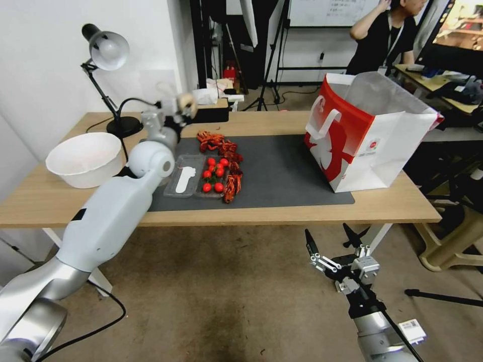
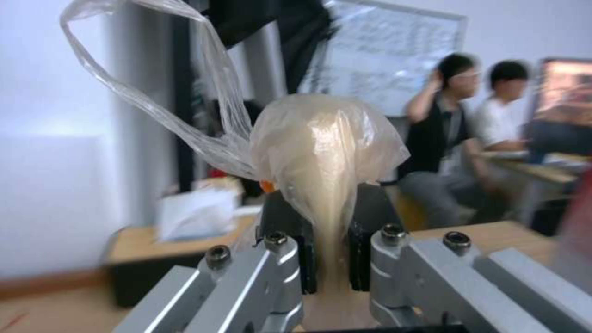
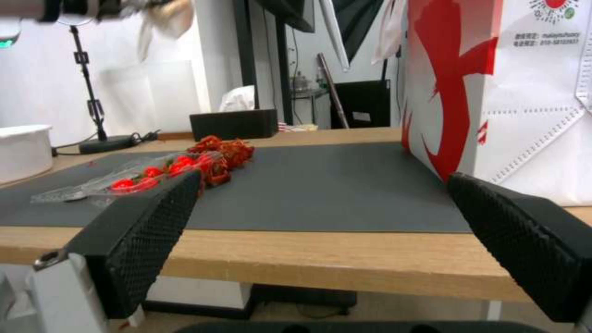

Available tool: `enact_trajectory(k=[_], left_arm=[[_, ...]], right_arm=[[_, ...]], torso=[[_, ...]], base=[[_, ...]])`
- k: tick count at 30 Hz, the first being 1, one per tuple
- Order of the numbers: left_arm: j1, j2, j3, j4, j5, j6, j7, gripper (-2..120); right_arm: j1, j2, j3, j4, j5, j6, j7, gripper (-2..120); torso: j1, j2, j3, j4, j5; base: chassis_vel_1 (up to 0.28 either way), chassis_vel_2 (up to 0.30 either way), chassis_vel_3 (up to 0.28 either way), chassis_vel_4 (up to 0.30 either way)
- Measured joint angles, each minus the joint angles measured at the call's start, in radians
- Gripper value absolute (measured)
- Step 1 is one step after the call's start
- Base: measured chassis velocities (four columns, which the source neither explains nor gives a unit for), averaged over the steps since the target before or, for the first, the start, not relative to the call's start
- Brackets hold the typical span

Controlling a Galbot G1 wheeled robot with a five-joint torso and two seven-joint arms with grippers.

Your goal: Pick up the trash from the table and place it into the takeout bag.

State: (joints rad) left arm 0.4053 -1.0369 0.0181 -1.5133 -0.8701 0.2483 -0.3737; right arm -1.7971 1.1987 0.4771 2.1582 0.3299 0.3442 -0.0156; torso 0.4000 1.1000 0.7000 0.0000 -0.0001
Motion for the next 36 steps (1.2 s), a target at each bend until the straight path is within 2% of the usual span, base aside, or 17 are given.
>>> enact_trajectory(k=[2, 3, 6, 7, 10, 11, 14, 15, 19, 20, 23, 24, 26, 29, 36], left_arm=[[-0.026, -0.013, 0.039, -0.071, -0.022, -0.026, 0.04, 8], [-0.026, -0.013, 0.039, -0.071, -0.022, -0.026, 0.04, 8], [-0.11, -0.045, 0.139, -0.058, -0.038, -0.107, 0.132, 7], [-0.11, -0.045, 0.139, -0.058, -0.038, -0.107, 0.132, 7], [-0.224, -0.114, 0.229, 0.013, -0.052, -0.174, 0.201, 7], [-0.224, -0.114, 0.229, 0.013, -0.052, -0.174, 0.201, 7], [-0.317, -0.202, 0.303, 0.083, -0.069, -0.21, 0.241, 7], [-0.317, -0.202, 0.303, 0.083, -0.069, -0.21, 0.241, 7], [-0.411, -0.318, 0.403, 0.194, -0.078, -0.25, 0.284, 7], [-0.411, -0.318, 0.403, 0.194, -0.078, -0.25, 0.284, 7], [-0.451, -0.407, 0.455, 0.276, -0.076, -0.271, 0.321, 7], [-0.451, -0.407, 0.455, 0.276, -0.076, -0.271, 0.321, 7], [-0.462, -0.457, 0.473, 0.319, -0.072, -0.277, 0.335, 7], [-0.476, -0.497, 0.494, 0.357, -0.065, -0.287, 0.348, 7], [-0.503, -0.536, 0.546, 0.417, -0.025, -0.303, 0.365, 7]], right_arm=[[-0.003, -0.002, 0.0, 0.0, -0.001, 0.0, 0.0, 100], [-0.003, -0.002, 0.0, 0.0, -0.001, 0.0, 0.0, 100], [-0.014, 0.004, 0.006, 0.006, -0.011, -0.002, 0.002, 100], [-0.014, 0.004, 0.006, 0.006, -0.011, -0.002, 0.002, 100], [-0.034, 0.02, 0.012, 0.009, -0.034, 0.001, 0.003, 100], [-0.034, 0.02, 0.012, 0.009, -0.034, 0.001, 0.003, 100], [-0.04, 0.033, 0.012, 0.009, -0.051, 0.006, 0.001, 100], [-0.04, 0.033, 0.012, 0.009, -0.051, 0.006, 0.001, 100], [-0.044, 0.045, 0.011, 0.012, -0.062, 0.01, 0.0, 100], [-0.044, 0.045, 0.011, 0.012, -0.062, 0.01, 0.0, 100], [-0.054, 0.056, 0.011, 0.013, -0.07, 0.021, 0.0, 100], [-0.054, 0.056, 0.011, 0.013, -0.07, 0.021, 0.0, 100], [-0.059, 0.065, 0.006, 0.017, -0.086, 0.026, 0.0, 100], [-0.06, 0.072, 0.002, 0.018, -0.097, 0.029, -0.002, 100], [-0.061, 0.075, 0.002, 0.007, -0.099, 0.043, -0.004, 100]], torso=[[0.0, 0.0, 0.0, 0.0, 0.0002], [0.0, 0.0, 0.0, 0.0, 0.0002], [0.0, 0.0, 0.0, -0.0001, 0.0003], [0.0, 0.0, 0.0, -0.0001, 0.0003], [0.0, 0.0, 0.0, 0.0001, 0.0], [0.0, 0.0, 0.0, 0.0001, 0.0], [0.0, 0.0, 0.0, 0.0001, 0.0003], [0.0, 0.0, 0.0, 0.0001, 0.0003], [0.0, 0.0, 0.0, -0.0005, 0.0005], [0.0, 0.0, 0.0, -0.0005, 0.0005], [0.0, 0.0, 0.0, -0.0002, 0.0005], [0.0, 0.0, 0.0, -0.0002, 0.0005], [0.0, 0.0, 0.0, -0.0003, 0.0003], [0.0, 0.0, 0.0, 0.0, 0.0003], [0.0, 0.0, 0.0, -0.0001, 0.0001]], base=[[0.0, 0.0, 0.0, 0.0], [0.0, 0.0, 0.0, 0.0], [0.0, 0.0, 0.0, 0.0], [0.0, 0.0, 0.0, 0.0], [0.0, 0.0, 0.0, 0.0], [0.0, 0.0, 0.0, 0.0], [0.0, 0.0, 0.0, 0.0], [0.0, 0.0, 0.0, 0.0], [0.0, 0.0, 0.0, 0.0], [0.0, 0.0, 0.0, 0.0], [0.0, 0.0, 0.0, 0.0], [0.0, 0.0, 0.0, 0.0], [0.0, 0.0, 0.0, 0.0], [0.0, 0.0, 0.0, 0.0], [0.0, 0.0, 0.0, 0.0]])
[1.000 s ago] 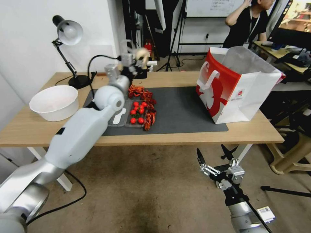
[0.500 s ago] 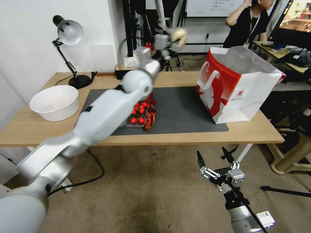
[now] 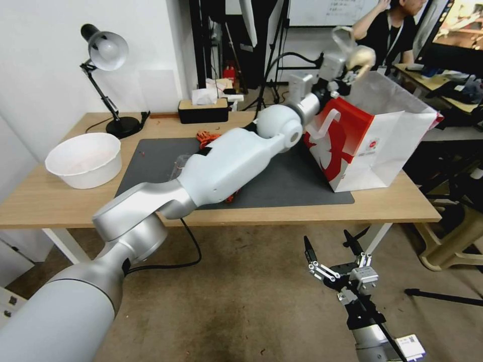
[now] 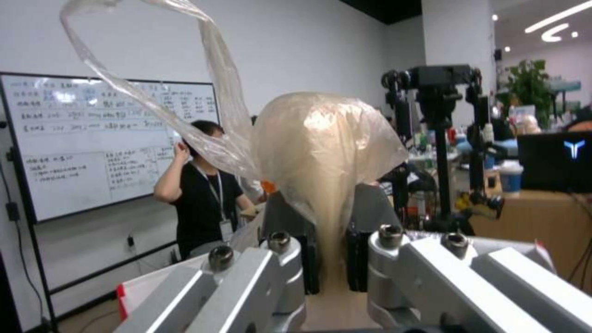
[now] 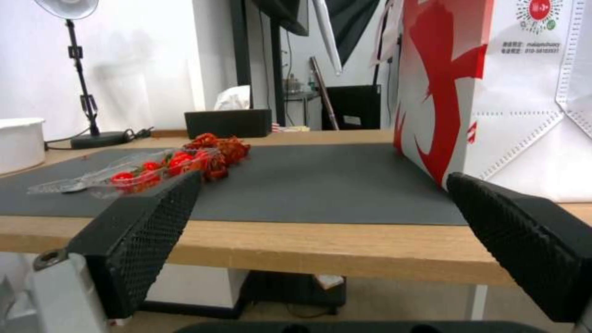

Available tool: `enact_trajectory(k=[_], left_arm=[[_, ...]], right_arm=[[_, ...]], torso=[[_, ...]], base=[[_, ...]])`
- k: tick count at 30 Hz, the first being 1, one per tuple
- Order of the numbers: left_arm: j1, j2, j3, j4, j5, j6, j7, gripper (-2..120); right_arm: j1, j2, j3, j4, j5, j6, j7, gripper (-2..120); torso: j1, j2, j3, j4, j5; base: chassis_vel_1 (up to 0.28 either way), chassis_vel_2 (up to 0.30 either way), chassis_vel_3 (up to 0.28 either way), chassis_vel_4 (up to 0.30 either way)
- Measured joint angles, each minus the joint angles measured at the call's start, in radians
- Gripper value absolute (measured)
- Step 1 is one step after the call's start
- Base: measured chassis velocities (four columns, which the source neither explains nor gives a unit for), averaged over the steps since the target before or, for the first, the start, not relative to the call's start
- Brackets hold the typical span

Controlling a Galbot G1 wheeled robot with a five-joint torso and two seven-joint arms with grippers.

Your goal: Pick up the trash from the table and place it into the takeout bag.

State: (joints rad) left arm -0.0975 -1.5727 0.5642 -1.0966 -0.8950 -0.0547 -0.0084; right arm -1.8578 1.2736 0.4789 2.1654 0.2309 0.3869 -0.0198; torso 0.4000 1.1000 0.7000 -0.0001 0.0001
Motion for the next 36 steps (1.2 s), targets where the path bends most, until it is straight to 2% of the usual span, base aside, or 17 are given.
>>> enact_trajectory(k=[5, 6, 7, 10, 12, 15, 16, 20, 22, 29, 30, 32, 36], left_arm=[[-0.002, -0.004, 0.023, 0.013, 0.024, -0.012, 0.015, 7], [-0.001, -0.006, 0.025, 0.016, 0.025, -0.012, 0.015, 11], [-0.001, -0.006, 0.025, 0.016, 0.025, -0.012, 0.015, 11], [0.002, -0.015, 0.027, 0.025, 0.025, -0.014, 0.015, 27], [0.003, -0.017, 0.028, 0.026, 0.025, -0.014, 0.014, 29], [0.007, -0.022, 0.028, 0.027, 0.029, -0.017, 0.013, 45], [0.007, -0.022, 0.028, 0.027, 0.029, -0.017, 0.013, 45], [0.009, -0.018, 0.028, 0.022, 0.04, -0.018, 0.01, 61], [0.009, -0.017, 0.028, 0.022, 0.04, -0.018, 0.009, 61], [0.008, -0.014, 0.031, 0.021, 0.041, -0.017, 0.005, 89], [0.008, -0.014, 0.031, 0.021, 0.041, -0.017, 0.005, 89], [0.006, -0.012, 0.032, 0.02, 0.042, -0.016, 0.001, 99], [0.005, -0.011, 0.032, 0.02, 0.042, -0.015, -0.004, 100]], right_arm=[[0.003, 0.0, 0.001, -0.005, 0.0, 0.003, -0.001, 100], [0.006, 0.0, 0.001, -0.007, 0.0, 0.003, -0.001, 100], [0.006, 0.0, 0.001, -0.007, 0.0, 0.003, -0.001, 100], [0.012, 0.001, -0.005, -0.011, -0.001, 0.003, -0.001, 100], [0.013, 0.001, -0.007, -0.012, -0.001, 0.003, -0.001, 100], [0.015, 0.0, -0.008, -0.013, -0.002, 0.003, -0.001, 100], [0.015, 0.0, -0.008, -0.013, -0.002, 0.003, -0.001, 100], [0.015, -0.003, -0.008, -0.013, -0.001, 0.003, -0.002, 100], [0.015, -0.003, -0.008, -0.013, -0.001, 0.003, -0.002, 100], [0.017, -0.005, -0.01, -0.013, -0.001, 0.003, -0.002, 100], [0.017, -0.005, -0.01, -0.013, -0.001, 0.003, -0.002, 100], [0.018, -0.006, -0.011, -0.013, -0.001, 0.003, -0.002, 100], [0.019, -0.006, -0.012, -0.013, 0.0, 0.003, -0.002, 100]], torso=[[0.0, 0.0, 0.0, 0.0002, -0.0001], [0.0, 0.0, 0.0, 0.0002, -0.0001], [0.0, 0.0, 0.0, 0.0002, -0.0001], [0.0, 0.0, 0.0, 0.0001, 0.0], [0.0, 0.0, 0.0, 0.0001, 0.0], [0.0, 0.0, 0.0, 0.0, -0.0001], [0.0, 0.0, 0.0, 0.0, -0.0001], [0.0, 0.0, 0.0, 0.0, -0.0001], [0.0, 0.0, 0.0, 0.0, -0.0001], [0.0, 0.0, 0.0, 0.0001, -0.0001], [0.0, 0.0, 0.0, 0.0001, -0.0001], [0.0, 0.0, 0.0, 0.0, -0.0001], [0.0, 0.0, 0.0, 0.0001, -0.0001]], base=[[0.0, 0.0, 0.0, 0.0], [0.0, 0.0, 0.0, 0.0], [0.0, 0.0, 0.0, 0.0], [0.0, 0.0, 0.0, 0.0], [0.0, 0.0, 0.0, 0.0], [0.0, 0.0, 0.0, 0.0], [0.0, 0.0, 0.0, 0.0], [0.0, 0.0, 0.0, 0.0], [0.0, 0.0, 0.0, 0.0], [0.0, 0.0, 0.0, 0.0], [0.0, 0.0, 0.0, 0.0], [0.0, 0.0, 0.0, 0.0], [0.0, 0.0, 0.0, 0.0]])
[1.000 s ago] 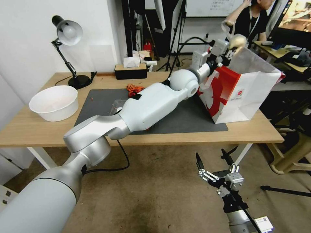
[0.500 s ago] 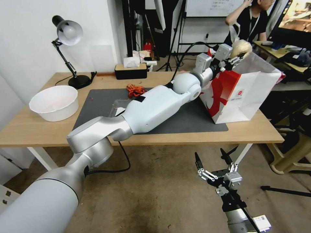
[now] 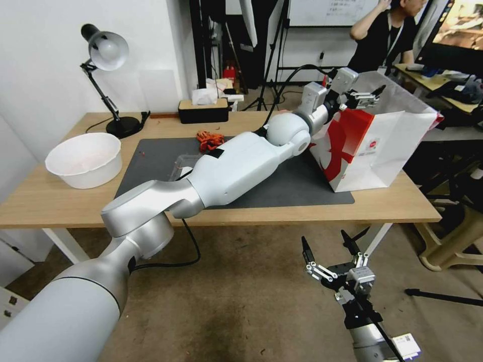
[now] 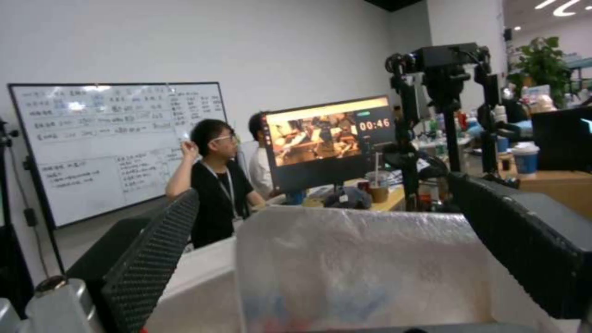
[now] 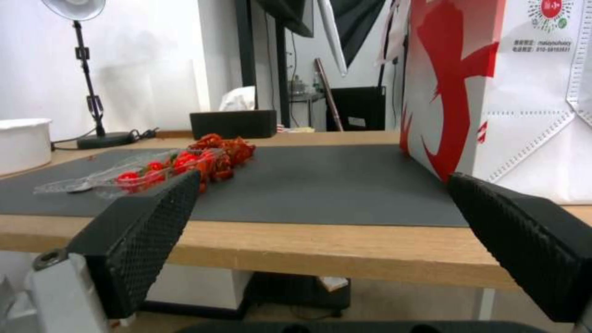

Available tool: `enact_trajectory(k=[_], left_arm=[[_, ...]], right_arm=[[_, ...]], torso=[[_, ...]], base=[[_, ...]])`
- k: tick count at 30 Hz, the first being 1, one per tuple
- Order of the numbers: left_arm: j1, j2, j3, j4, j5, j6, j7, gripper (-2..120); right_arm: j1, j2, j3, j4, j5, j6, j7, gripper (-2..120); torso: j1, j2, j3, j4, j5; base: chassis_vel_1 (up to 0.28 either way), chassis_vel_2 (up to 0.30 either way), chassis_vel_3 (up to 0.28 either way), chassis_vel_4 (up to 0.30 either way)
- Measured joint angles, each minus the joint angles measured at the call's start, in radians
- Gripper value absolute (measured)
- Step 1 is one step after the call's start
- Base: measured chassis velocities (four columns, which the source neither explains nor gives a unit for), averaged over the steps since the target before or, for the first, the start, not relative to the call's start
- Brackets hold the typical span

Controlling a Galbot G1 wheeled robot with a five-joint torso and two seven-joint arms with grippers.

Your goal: Pick up the trash from the table and place it into the takeout bag.

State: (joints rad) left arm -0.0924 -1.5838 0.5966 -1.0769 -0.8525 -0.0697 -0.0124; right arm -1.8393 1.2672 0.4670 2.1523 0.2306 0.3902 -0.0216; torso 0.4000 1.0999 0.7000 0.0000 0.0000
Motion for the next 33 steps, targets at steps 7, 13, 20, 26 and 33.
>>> enact_trajectory(k=[7, 13, 20, 26, 33], left_arm=[[-0.002, 0.001, 0.001, -0.001, 0.001, 0.002, -0.006, 100], [0.003, 0.02, -0.017, -0.033, 0.001, 0.018, -0.043, 100], [0.126, 0.218, -0.087, -0.286, 0.046, 0.1, -0.115, 100], [0.386, 0.473, -0.301, -0.548, 0.124, 0.175, -0.125, 100], [0.661, 0.553, -0.531, -0.705, 0.197, 0.176, -0.103, 100]], right_arm=[[0.0, -0.002, 0.0, 0.0, 0.001, 0.0, 0.0, 100], [-0.002, -0.004, 0.0, 0.002, 0.003, 0.001, 0.0, 100], [-0.005, -0.008, 0.006, 0.007, 0.007, 0.004, 0.002, 100], [-0.013, -0.019, 0.009, 0.011, 0.009, 0.011, 0.002, 100], [-0.017, -0.023, 0.004, 0.012, 0.007, 0.013, 0.001, 100]], torso=[[0.0, 0.0, 0.0, 0.0, 0.0], [0.0, 0.0, 0.0, -0.0004, 0.0], [0.0, 0.0, 0.0, -0.0001, -0.0005], [0.0, 0.0, 0.0, 0.0007, -0.0009], [0.0, 0.0, 0.0, -0.0003, -0.0006]], base=[[0.0, 0.0, 0.0, 0.0], [0.0, 0.0, 0.0, 0.0], [0.0, 0.0, 0.0, 0.0], [0.0, 0.0, 0.0, 0.0], [0.0, 0.0, 0.0, 0.0]])
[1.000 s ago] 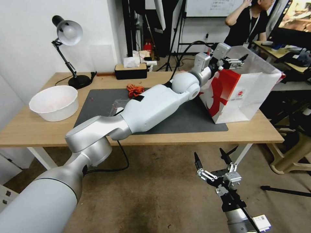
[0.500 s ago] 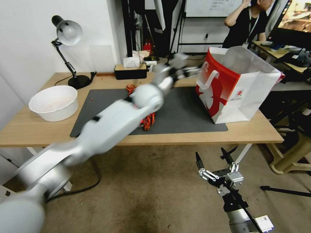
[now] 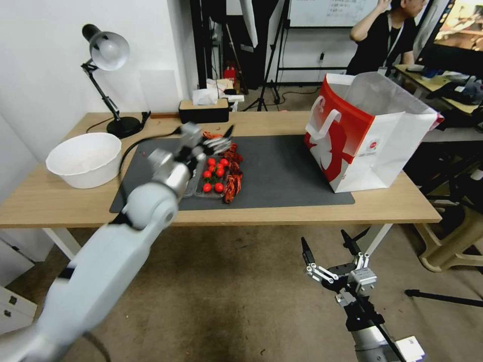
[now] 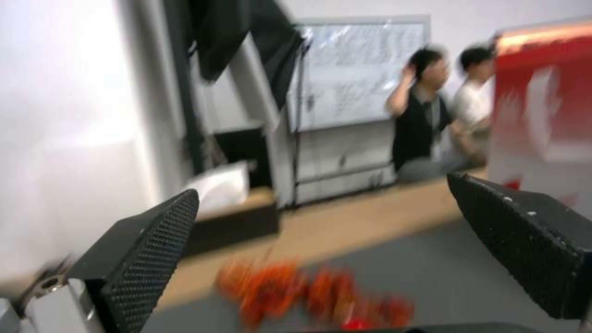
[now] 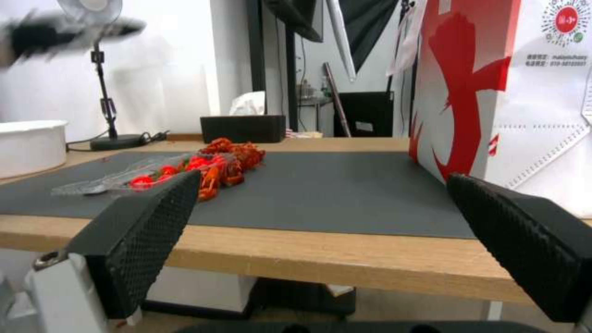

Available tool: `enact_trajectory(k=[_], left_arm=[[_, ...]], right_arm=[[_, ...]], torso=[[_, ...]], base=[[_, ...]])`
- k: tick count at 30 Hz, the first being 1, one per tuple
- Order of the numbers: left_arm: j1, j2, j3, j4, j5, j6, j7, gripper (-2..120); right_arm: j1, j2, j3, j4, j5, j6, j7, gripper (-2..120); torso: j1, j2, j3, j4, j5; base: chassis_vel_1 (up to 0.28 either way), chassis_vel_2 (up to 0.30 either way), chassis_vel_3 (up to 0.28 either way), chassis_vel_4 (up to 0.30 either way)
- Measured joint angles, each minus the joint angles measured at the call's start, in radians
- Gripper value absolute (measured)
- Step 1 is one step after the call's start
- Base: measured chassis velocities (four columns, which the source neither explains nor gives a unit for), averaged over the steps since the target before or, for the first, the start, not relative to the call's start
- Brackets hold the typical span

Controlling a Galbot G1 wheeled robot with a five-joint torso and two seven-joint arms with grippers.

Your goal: Pick up the trash from the table and place it into the takeout bag.

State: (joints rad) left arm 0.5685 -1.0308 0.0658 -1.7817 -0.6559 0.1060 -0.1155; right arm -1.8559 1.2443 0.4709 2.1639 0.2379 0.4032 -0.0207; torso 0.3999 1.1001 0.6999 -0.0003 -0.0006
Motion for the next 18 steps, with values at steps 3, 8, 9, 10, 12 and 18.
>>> enact_trajectory(k=[3, 8, 9, 10, 12, 18], left_arm=[[0.21, 0.016, -0.169, -0.095, 0.07, -0.01, 0.008, 100], [0.512, -0.003, -0.336, -0.201, 0.233, -0.024, -0.023, 100], [0.572, -0.011, -0.377, -0.224, 0.265, -0.019, -0.023, 100], [0.651, -0.025, -0.44, -0.262, 0.288, -0.008, -0.04, 100], [0.702, -0.035, -0.479, -0.283, 0.301, -0.007, -0.049, 100], [0.94, -0.095, -0.616, -0.371, 0.341, -0.067, -0.101, 100]], right_arm=[[0.0, -0.002, -0.007, 0.007, -0.005, -0.002, -0.001, 100], [0.006, 0.0, -0.014, 0.008, -0.01, -0.004, -0.001, 100], [0.01, 0.001, -0.015, 0.008, -0.011, -0.006, -0.001, 100], [0.015, 0.001, -0.019, 0.006, -0.011, -0.008, -0.001, 100], [0.017, 0.0, -0.023, 0.005, -0.011, -0.008, -0.001, 100], [0.035, -0.004, -0.045, 0.002, -0.019, -0.013, 0.004, 100]], torso=[[0.0, 0.0, 0.0, 0.0007, 0.0001], [0.0, 0.0, 0.0, -0.0001, 0.0005], [0.0, 0.0, 0.0, 0.0003, 0.0005], [0.0, 0.0, 0.0, 0.0001, 0.001], [0.0, 0.0, 0.0, 0.0001, 0.0006], [0.0, 0.0, 0.0, 0.0004, 0.0006]], base=[[0.0, 0.0, 0.0, 0.0], [0.0, 0.0, 0.0, 0.0], [0.0, 0.0, 0.0, 0.0], [0.0, 0.0, 0.0, 0.0], [0.0, 0.0, 0.0, 0.0], [0.0, 0.0, 0.0, 0.0]])
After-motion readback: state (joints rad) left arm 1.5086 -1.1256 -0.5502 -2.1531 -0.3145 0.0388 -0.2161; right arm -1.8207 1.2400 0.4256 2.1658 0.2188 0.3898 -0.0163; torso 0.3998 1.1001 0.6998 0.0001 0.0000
